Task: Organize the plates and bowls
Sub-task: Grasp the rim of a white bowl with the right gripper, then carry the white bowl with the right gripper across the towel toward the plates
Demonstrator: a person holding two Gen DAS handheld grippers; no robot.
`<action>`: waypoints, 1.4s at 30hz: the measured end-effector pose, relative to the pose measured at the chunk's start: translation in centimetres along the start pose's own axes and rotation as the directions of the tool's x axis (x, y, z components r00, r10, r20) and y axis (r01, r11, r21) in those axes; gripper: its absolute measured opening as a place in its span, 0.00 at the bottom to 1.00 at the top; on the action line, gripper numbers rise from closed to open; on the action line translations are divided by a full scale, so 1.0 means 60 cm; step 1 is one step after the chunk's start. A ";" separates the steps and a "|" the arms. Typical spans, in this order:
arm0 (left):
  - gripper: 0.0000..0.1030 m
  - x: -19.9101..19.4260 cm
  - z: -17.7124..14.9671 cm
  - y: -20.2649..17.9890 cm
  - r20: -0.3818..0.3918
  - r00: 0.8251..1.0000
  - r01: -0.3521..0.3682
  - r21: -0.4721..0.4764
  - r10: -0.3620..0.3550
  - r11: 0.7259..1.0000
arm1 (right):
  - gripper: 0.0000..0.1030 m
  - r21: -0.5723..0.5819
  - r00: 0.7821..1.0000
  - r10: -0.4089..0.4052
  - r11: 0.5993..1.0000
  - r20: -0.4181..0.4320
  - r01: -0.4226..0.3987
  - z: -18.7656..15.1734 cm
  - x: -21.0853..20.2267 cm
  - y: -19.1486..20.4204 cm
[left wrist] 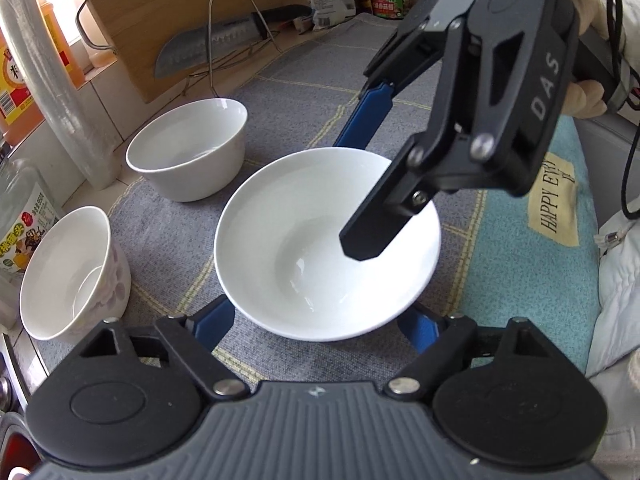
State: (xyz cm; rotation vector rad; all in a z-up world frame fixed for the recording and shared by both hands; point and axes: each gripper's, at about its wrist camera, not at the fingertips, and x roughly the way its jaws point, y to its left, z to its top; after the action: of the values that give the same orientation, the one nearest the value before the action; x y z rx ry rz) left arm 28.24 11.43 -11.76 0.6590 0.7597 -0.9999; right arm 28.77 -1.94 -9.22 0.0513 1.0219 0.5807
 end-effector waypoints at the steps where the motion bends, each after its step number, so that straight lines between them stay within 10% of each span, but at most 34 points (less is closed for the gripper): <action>1: 0.81 -0.001 -0.001 -0.001 0.001 1.000 0.003 0.005 -0.003 1.000 | 0.84 0.001 1.000 0.005 1.000 -0.001 -0.005 0.000 0.001 0.001; 42: 0.78 -0.016 0.015 -0.009 -0.020 1.000 0.017 0.030 -0.016 0.999 | 0.81 -0.019 0.998 -0.052 0.998 0.019 0.052 -0.011 -0.017 0.024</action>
State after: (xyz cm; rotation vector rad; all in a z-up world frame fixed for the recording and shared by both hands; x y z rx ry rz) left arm 27.67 10.98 -10.55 0.6905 0.7692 -1.0228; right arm 27.24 -1.33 -8.33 0.0127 0.9961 0.5418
